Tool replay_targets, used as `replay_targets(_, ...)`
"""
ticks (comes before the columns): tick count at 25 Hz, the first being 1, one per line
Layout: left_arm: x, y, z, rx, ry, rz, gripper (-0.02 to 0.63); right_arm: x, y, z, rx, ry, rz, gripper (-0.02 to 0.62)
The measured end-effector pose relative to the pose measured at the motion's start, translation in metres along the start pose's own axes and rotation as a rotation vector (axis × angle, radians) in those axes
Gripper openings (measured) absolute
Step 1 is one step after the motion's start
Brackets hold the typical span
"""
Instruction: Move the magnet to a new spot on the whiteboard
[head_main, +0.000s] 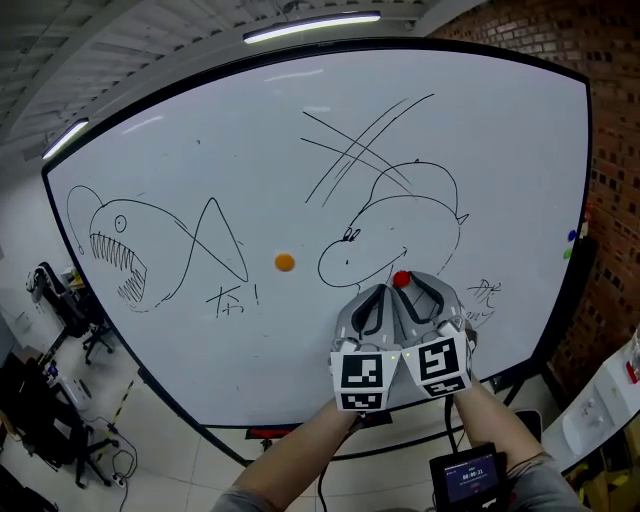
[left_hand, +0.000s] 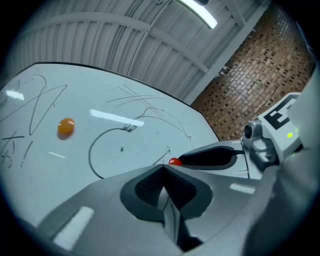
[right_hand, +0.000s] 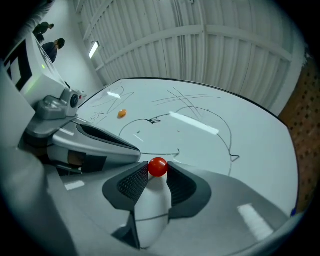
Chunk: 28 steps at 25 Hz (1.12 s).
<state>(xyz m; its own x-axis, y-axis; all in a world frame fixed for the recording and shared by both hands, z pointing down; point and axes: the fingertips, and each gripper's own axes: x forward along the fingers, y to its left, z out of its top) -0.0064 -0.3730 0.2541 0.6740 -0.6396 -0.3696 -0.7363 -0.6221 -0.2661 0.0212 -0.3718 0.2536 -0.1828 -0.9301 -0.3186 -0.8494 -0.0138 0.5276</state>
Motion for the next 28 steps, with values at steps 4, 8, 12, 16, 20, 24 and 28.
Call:
replay_targets(4,0.023,-0.046,-0.010,-0.033,0.018,-0.062,0.000,-0.025,-0.037,-0.030,0.022,0.057,-0.040,0.124)
replay_targets(8,0.049,-0.098,-0.015,-0.049,0.023,-0.132,0.000,-0.051,-0.079,-0.060,0.032,0.108,-0.093,0.124)
replay_targets(12,0.076,-0.137,-0.020,-0.069,0.029,-0.168,0.000,-0.067,-0.117,-0.089,0.043,0.149,-0.122,0.124)
replay_targets(16,0.105,-0.177,-0.025,-0.084,0.035,-0.203,0.000,-0.082,-0.154,-0.115,0.045,0.178,-0.149,0.124)
replay_targets(20,0.132,-0.218,-0.031,-0.086,0.041,-0.243,0.000,-0.099,-0.193,-0.141,0.043,0.199,-0.182,0.124)
replay_targets(24,0.159,-0.261,-0.034,-0.089,0.045,-0.284,0.000,-0.117,-0.232,-0.168,0.050,0.226,-0.218,0.124)
replay_targets(28,0.183,-0.299,-0.032,-0.089,0.037,-0.321,0.000,-0.134,-0.272,-0.184,0.043,0.236,-0.256,0.124)
